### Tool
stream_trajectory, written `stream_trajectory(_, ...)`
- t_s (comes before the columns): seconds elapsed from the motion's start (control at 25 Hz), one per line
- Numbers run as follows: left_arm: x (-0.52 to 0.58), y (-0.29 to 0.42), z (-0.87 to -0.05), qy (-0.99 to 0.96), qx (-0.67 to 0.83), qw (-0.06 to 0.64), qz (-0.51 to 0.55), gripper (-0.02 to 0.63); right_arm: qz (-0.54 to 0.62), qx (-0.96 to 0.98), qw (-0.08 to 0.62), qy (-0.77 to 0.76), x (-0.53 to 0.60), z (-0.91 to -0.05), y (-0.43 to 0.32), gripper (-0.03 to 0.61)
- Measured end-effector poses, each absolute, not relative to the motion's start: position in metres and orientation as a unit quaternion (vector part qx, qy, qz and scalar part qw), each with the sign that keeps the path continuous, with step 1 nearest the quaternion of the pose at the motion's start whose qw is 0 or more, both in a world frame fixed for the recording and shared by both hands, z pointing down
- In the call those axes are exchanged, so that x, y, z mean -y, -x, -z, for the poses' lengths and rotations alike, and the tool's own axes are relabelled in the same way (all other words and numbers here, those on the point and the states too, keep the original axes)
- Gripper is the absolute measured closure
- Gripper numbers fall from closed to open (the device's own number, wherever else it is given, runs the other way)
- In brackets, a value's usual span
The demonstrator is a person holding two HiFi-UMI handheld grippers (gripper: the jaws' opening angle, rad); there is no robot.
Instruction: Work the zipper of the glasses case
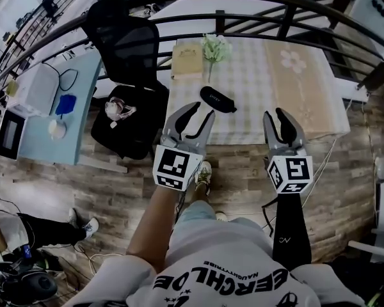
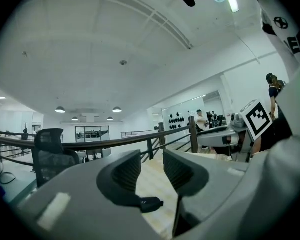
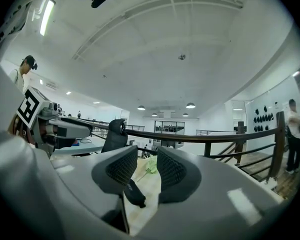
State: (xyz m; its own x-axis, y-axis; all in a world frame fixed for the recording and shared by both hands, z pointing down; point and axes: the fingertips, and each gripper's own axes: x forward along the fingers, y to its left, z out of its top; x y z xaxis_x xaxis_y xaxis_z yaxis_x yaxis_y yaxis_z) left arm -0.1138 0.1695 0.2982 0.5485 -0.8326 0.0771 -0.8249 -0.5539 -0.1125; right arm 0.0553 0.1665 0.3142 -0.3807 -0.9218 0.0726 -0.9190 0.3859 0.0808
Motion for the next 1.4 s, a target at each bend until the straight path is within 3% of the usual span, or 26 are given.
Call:
stream_trajectory(0.64, 0.019, 0.132, -0.285, 0.917, -0.397, 0.031, 0.035, 0.465, 0.029, 0.811, 0.077, -0.580, -0.008, -0.294, -0.014, 0.423)
stream_trajectory(1.4, 0.068, 0.120, -0.329, 0.937, -0.339, 0.014, 0.081, 0.465, -0.007, 0.798, 0.065, -0.599, 0.048, -0.320, -0.022, 0.425)
